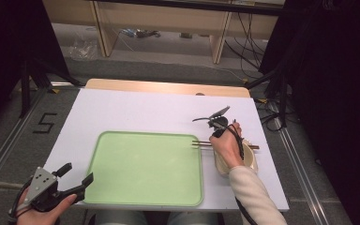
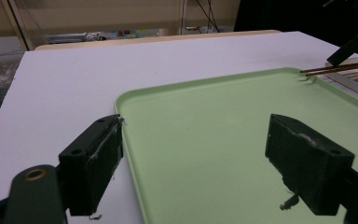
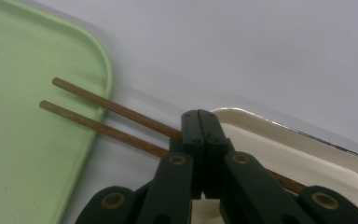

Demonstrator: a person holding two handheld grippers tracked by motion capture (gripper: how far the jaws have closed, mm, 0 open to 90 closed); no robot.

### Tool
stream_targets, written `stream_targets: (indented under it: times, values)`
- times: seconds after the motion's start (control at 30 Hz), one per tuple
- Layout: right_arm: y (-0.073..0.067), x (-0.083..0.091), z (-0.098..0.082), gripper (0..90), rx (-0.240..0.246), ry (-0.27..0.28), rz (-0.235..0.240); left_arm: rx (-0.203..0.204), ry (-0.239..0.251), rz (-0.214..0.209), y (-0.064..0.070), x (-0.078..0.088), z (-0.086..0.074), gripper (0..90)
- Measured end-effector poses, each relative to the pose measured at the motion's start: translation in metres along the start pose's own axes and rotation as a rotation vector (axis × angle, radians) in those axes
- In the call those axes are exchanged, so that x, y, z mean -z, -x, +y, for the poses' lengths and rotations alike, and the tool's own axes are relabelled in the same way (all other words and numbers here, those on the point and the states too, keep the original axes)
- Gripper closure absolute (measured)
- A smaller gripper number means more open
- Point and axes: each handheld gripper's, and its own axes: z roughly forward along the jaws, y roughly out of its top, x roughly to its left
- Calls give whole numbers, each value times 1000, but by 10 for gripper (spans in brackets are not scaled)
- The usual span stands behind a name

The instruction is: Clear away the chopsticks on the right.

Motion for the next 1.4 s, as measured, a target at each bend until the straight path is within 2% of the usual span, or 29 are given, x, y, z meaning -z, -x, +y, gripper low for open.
stream_targets:
  times: [0.2, 0.27, 0.3, 0.53, 0.57, 0.6, 0.63, 0.7, 0.73, 0.77, 0.8, 0.83, 0.87, 0.9, 0.93, 0.97, 1.07, 1.1, 1.13, 1.17, 1.23, 1.4]
  values:
    - [0, 0, 0, 900, -1, -1, -5, 1, 0, 0, 0, 0, 0, 187]
    - [-2, 1, 0, 900, -21, -15, -3, 1, 0, 0, 0, 0, 0, 187]
    - [0, 0, 0, 900, -6, -9, 0, 1, 0, 0, 0, 0, 0, 187]
    - [-1, 1, 0, 900, -14, -11, -2, 2, 0, 0, 0, 0, 0, 187]
    - [0, 0, 1, 900, 9, 7, -8, 1, 0, -1, 0, 0, 0, 187]
    - [0, 0, 1, 900, 9, 7, -8, 1, 0, -1, 0, 0, 0, 187]
    - [1, 3, 2, 900, 48, 6, 5, 2, 2, -1, 0, 0, 0, 188]
    - [-1, 5, 3, 900, 53, 23, 12, 1, 3, 1, 0, 0, 0, 188]
    - [-3, 11, 8, 843, 143, 49, 55, 1, 2, 1, 0, 0, 0, 188]
    - [-7, 13, 10, 800, 176, 53, 44, 2, 1, 1, 0, 0, 0, 188]
    - [-7, 13, 10, 800, 176, 53, 44, 2, 0, 1, -1, 0, 0, 188]
    - [-11, 17, 15, 724, 294, 46, 64, 1, 1, 2, -1, 1, 0, 188]
    - [-12, 17, 18, 694, 361, 35, 68, 1, 1, 2, -1, 1, 0, 188]
    - [-12, 17, 18, 694, 361, 35, 68, 2, 2, 1, 0, 1, 0, 188]
    - [-12, 17, 20, 664, 431, 4, 72, 3, 2, 1, 0, 1, 0, 188]
    - [-12, 17, 25, 646, 531, -21, 75, 5, 1, 2, -1, 1, 0, 188]
    - [-12, 17, 27, 628, 576, -49, 87, 6, 1, 2, -1, 1, 0, 188]
    - [-9, 14, 30, 633, 631, -68, 85, 7, 1, 2, -1, 1, 0, 188]
    - [-9, 14, 30, 633, 631, -68, 85, 7, 1, 2, -1, 1, 0, 188]
    - [-8, 12, 30, 640, 633, -97, 81, 6, 2, 2, -1, 1, 0, 188]
    - [-6, 10, 30, 653, 630, -116, 91, 8, 4, 0, -1, 0, 0, 188]
    - [-3, 6, 28, 669, 658, -118, 102, 3, 1, 2, -1, 0, 0, 188]
